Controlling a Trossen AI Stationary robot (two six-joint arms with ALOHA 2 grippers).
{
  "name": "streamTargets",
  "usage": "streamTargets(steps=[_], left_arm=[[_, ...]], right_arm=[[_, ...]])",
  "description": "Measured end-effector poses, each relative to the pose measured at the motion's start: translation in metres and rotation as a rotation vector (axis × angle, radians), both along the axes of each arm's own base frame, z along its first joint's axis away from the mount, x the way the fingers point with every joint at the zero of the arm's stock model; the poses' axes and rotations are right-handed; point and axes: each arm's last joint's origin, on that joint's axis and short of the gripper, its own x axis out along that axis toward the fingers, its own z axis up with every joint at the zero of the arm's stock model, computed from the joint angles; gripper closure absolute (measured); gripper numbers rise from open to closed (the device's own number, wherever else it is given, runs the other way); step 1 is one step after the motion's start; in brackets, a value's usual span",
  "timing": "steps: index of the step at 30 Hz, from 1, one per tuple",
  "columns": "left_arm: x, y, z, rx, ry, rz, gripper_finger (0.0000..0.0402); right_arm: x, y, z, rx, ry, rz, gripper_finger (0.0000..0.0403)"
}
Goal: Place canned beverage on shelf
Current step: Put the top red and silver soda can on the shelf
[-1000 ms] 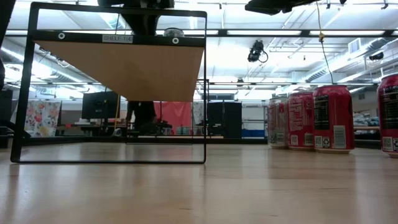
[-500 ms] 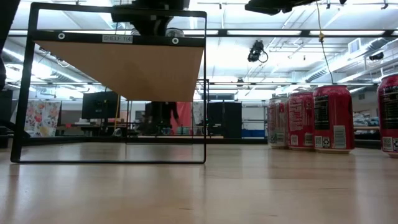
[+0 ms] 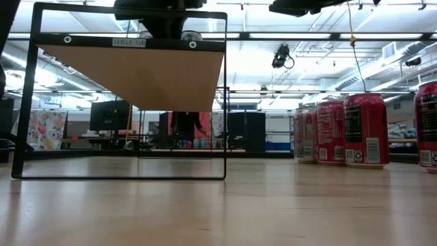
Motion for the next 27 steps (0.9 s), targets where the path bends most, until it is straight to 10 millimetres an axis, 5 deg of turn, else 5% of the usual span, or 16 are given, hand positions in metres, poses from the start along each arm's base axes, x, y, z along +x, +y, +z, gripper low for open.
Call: streamTargets(steps=[27], left_arm=[[-0.006, 0.02, 0.001, -0.003, -0.009, 0.152, 0.0281]], right_arm=[[0.0, 0.0, 0.0, 0.008, -0.001, 0.007, 0.0182]])
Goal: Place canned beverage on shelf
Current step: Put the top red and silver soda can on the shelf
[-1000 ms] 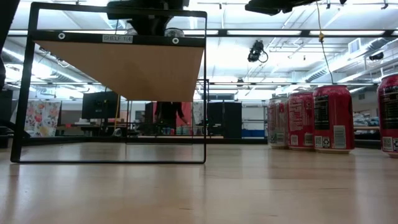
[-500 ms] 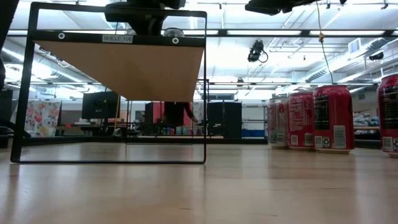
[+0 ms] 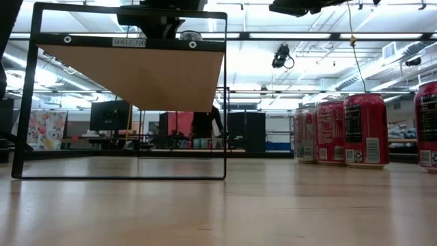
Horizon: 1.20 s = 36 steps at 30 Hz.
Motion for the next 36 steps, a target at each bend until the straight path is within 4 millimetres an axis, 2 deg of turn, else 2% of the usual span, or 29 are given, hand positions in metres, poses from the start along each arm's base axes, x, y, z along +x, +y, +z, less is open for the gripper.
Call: streamTargets(steps=[21, 36], left_arm=[[-0.0001, -0.0005, -0.0005, -0.028, -0.007, 0.013, 0.0281], [-0.0012, 0.0085, 0.0009, -0.059, -0.025, 0.061, 0.0281]], right_arm=[[-0.0001, 0.0, -0.0006, 0.001, 0.006, 0.001, 0.0182], [-0.0004, 0.0001, -0.002, 0.004, 0.021, 0.001, 0.0182]])
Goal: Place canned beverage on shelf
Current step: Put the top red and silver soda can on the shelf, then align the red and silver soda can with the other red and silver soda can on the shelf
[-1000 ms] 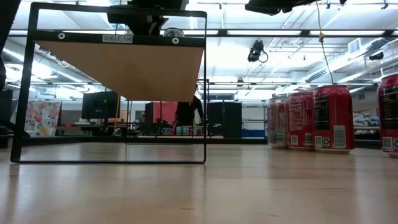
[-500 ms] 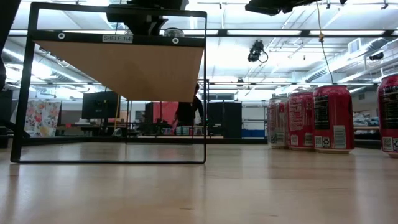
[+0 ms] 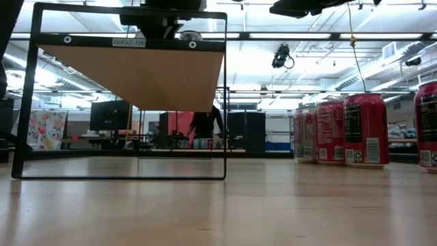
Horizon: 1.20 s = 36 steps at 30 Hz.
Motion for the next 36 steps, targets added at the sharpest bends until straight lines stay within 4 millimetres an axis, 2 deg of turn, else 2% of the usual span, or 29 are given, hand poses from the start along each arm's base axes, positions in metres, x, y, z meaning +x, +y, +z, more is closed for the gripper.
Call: streamTargets(steps=[8, 12, 18, 23, 28, 32, 36], left_arm=[[0.0, -0.015, 0.001, 0.032, -0.004, -0.053, 0.0281], [0.005, -0.03, 0.002, 0.08, -0.083, -0.097, 0.0281], [0.012, -0.054, 0.023, 0.045, -0.25, -0.158, 0.0281], [0.013, -0.065, 0.039, 0.0, -0.345, -0.22, 0.0281], [0.01, -0.062, 0.046, -0.037, -0.433, -0.263, 0.0281], [0.013, -0.057, 0.036, -0.025, -0.44, -0.291, 0.0281], [0.015, -0.052, 0.026, -0.011, -0.423, -0.291, 0.0281]], right_arm=[[0.0, 0.0, 0.001, -0.002, -0.008, 0.0, 0.0182], [0.0, 0.0, 0.001, -0.002, -0.008, -0.001, 0.0182], [0.0, 0.0, -0.002, 0.004, 0.017, 0.0, 0.0182], [-0.001, 0.0, -0.006, 0.036, 0.064, -0.032, 0.0182], [-0.002, 0.004, -0.013, 0.054, 0.135, -0.151, 0.0182], [-0.002, 0.004, -0.021, 0.078, 0.201, -0.233, 0.0182], [0.004, -0.003, -0.04, 0.147, 0.32, -0.391, 0.0175]])
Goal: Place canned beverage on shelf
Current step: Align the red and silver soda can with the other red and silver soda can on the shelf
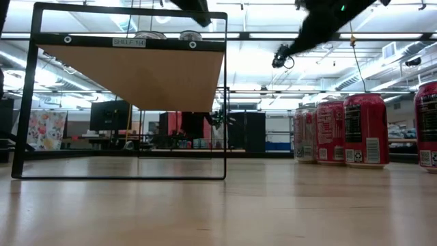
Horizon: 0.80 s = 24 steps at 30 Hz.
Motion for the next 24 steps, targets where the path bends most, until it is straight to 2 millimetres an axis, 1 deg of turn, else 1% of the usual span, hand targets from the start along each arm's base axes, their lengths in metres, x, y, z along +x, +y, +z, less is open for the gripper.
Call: streamTargets(steps=[3, 6, 10, 15, 20, 24], left_arm=[[0.001, 0.006, -0.004, 0.009, 0.007, 0.021, 0.0281], [0.001, 0.011, -0.005, 0.008, 0.006, 0.053, 0.0281], [0.001, 0.016, -0.005, -0.014, -0.013, 0.104, 0.0281], [0.001, 0.018, -0.005, -0.035, -0.033, 0.142, 0.0281], [0.001, 0.018, -0.005, -0.035, -0.033, 0.142, 0.0281], [0.001, 0.018, -0.005, -0.03, -0.031, 0.142, 0.0281]], right_arm=[[0.005, -0.009, -0.016, 0.042, 0.087, -0.13, 0.0159], [0.009, -0.02, -0.029, 0.079, 0.148, -0.216, 0.0132], [0.012, -0.035, -0.039, 0.134, 0.192, -0.284, 0.0091], [0.009, -0.051, -0.05, 0.265, 0.24, -0.325, 0.0049], [0.008, -0.058, -0.065, 0.352, 0.319, -0.389, 0.0033], [0.009, -0.058, -0.072, 0.392, 0.371, -0.379, 0.0039]])
